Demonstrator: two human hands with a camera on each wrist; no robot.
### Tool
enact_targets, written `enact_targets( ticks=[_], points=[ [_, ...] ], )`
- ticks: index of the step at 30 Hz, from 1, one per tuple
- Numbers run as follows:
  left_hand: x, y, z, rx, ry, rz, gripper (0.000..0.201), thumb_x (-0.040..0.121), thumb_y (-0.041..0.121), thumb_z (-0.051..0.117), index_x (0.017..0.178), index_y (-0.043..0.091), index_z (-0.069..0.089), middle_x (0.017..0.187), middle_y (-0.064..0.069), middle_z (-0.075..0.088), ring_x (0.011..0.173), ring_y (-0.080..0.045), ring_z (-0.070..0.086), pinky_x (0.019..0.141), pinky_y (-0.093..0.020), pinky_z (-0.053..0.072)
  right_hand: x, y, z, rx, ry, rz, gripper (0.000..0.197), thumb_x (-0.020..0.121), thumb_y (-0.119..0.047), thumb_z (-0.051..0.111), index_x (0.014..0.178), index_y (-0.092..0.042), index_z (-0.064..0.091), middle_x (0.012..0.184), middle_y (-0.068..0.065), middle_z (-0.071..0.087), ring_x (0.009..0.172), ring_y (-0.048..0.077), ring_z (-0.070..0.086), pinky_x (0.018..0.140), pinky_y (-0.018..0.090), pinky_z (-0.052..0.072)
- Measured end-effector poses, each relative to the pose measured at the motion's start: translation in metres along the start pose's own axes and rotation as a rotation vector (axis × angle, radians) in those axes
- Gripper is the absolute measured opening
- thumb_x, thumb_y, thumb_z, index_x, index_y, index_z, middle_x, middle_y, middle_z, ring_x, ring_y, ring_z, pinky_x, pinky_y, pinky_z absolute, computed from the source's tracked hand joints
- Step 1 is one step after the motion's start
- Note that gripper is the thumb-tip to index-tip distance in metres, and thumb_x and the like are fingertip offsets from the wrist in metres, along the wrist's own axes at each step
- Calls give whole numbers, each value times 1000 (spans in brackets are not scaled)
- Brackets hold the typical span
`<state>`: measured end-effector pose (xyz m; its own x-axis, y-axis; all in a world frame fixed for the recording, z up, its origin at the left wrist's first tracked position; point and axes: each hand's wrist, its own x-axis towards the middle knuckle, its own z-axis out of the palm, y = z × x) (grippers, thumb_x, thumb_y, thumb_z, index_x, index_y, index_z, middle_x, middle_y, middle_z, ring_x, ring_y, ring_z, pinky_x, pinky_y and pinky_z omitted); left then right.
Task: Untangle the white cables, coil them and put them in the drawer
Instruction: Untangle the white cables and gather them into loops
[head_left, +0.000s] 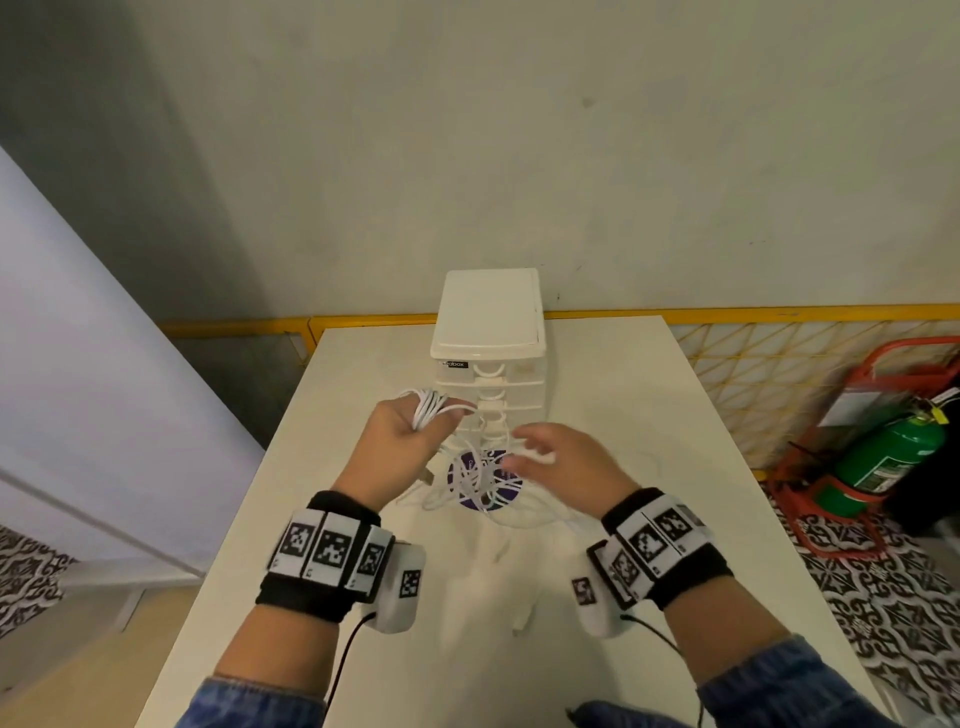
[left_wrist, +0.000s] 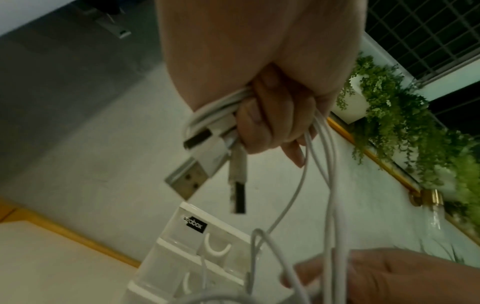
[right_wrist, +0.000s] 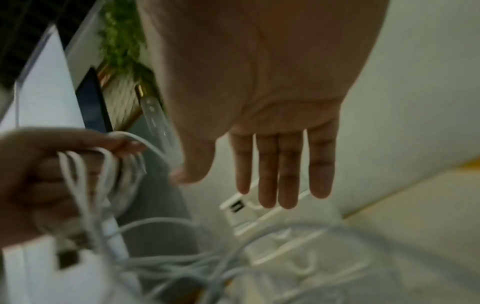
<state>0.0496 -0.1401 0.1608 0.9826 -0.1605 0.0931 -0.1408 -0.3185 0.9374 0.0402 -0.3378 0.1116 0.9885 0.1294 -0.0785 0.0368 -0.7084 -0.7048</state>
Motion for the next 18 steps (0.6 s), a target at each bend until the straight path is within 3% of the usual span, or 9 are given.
enact_targets(
  ticks=[2, 4, 5, 7, 9, 12, 16, 18],
  points=[
    [0, 3, 1, -51, 8, -3, 15, 92, 14, 60, 90, 14, 75, 55, -3, 41, 37, -4, 43, 37, -24, 45, 1, -5, 21, 113, -135, -116, 42, 83, -39, 65, 123, -27, 56, 109, -15, 60, 95, 3, 54, 82, 18, 40],
    [0, 2, -4, -41, 51, 4, 27, 91, 14, 62, 72, 28, 75, 54, -6, 40, 35, -6, 42, 35, -23, 44, 2, 3, 37, 60, -98, -159, 11, 86, -31, 63, 96, -27, 66, 81, -9, 62, 73, 5, 53, 71, 22, 39],
    [1, -1, -10, -23, 93, -12, 33, 90, 14, 62, 64, 32, 73, 54, -8, 40, 35, -7, 42, 35, -24, 44, 3, 9, 38, 44, -79, -162, 13, 89, -30, 60, 77, -27, 62, 65, -9, 55, 62, 5, 48, 65, 24, 36],
    [5, -9, -26, -17, 195, -83, 20, 88, 19, 65, 70, 20, 72, 56, -13, 41, 33, -10, 43, 42, -31, 48, 2, 18, 33, 40, -32, -139, 29, 93, -30, 55, 63, -32, 55, 57, -9, 50, 57, 4, 46, 59, 22, 34],
    [8, -20, -43, 8, 285, -158, 22, 86, 25, 68, 85, 4, 68, 56, -12, 42, 36, -17, 46, 50, -42, 50, 2, 28, 20, 70, 88, -79, 28, 94, -28, 52, 69, -27, 64, 62, -6, 58, 61, 10, 53, 64, 26, 40],
    [8, -28, -51, 73, 311, -189, 21, 86, 24, 68, 80, 5, 62, 54, -7, 42, 48, -22, 44, 40, -30, 47, 4, 42, 7, 216, 261, 53, 27, 94, -25, 51, 69, -20, 62, 59, -1, 58, 52, 18, 57, 61, 30, 46],
    [11, -37, -42, 123, 268, -249, 25, 86, 22, 66, 82, -3, 63, 51, -7, 37, 45, -22, 38, 33, -21, 37, 4, 47, 8, 387, 360, 187, 26, 96, -25, 45, 75, -16, 58, 74, 9, 66, 57, 21, 61, 62, 34, 51],
    [12, -40, -40, 133, 207, -276, 21, 87, 21, 64, 78, 2, 66, 53, -10, 38, 44, -21, 36, 32, -18, 33, 2, 43, 7, 471, 369, 192, 30, 98, -28, 42, 75, -15, 57, 72, 10, 65, 54, 20, 60, 56, 35, 52]
  ],
)
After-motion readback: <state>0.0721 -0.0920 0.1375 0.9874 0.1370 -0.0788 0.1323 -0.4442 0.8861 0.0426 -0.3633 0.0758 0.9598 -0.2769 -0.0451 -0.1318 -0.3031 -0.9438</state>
